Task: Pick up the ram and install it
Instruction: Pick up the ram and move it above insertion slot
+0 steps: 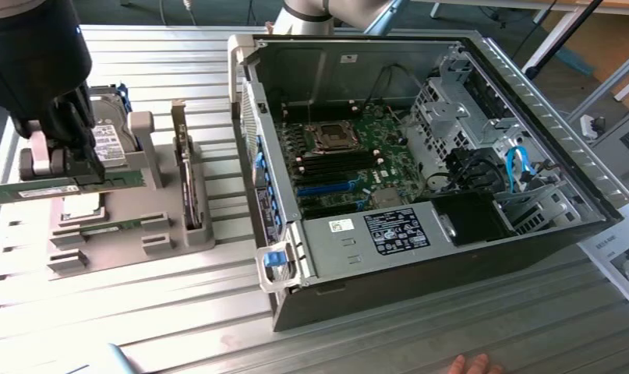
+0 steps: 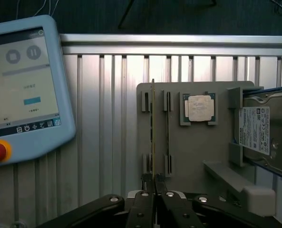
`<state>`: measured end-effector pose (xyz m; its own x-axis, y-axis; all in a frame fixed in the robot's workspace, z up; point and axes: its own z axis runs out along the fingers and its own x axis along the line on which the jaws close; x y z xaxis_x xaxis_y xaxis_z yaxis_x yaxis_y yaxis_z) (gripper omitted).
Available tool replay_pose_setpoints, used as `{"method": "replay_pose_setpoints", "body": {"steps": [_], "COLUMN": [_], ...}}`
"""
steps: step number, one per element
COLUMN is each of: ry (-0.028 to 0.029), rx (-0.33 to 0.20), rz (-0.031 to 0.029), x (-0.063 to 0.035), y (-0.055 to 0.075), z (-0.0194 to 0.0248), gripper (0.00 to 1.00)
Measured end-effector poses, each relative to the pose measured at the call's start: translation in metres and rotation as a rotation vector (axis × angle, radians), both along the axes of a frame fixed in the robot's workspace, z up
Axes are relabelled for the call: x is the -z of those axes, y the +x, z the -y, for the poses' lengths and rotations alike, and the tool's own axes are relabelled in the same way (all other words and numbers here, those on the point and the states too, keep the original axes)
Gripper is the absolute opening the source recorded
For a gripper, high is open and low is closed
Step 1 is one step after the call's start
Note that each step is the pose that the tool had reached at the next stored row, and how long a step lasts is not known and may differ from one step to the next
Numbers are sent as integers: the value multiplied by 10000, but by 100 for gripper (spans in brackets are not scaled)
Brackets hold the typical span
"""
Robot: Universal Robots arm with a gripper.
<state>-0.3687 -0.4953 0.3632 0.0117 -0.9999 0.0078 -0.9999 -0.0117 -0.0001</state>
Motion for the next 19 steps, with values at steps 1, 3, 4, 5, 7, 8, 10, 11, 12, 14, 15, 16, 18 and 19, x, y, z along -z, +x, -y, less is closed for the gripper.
{"method": "replay_pose_setpoints", "body": {"steps": [1,3,4,5,7,8,10,11,12,14,15,16,18,19], "ry": [1,0,0,0,0,0,0,0,0,0,0,0,1,1], "rx": [0,0,0,0,-1,0,0,0,0,0,0,0,0,0], "rz": [1,0,0,0,0,-1,0,0,0,0,-1,0,1,1], "x": [-14,-52,-67,-81,-119,-140,-176,-187,-197,-219,-232,-241,-266,-281], "y": [0,1,1,1,2,2,3,3,3,3,3,3,3,3], "z": [0,0,0,0,0,0,0,0,0,0,0,0,0,0], "gripper": [12,12,12,12,12,12,12,12,12,12,12,12,12,12]}}
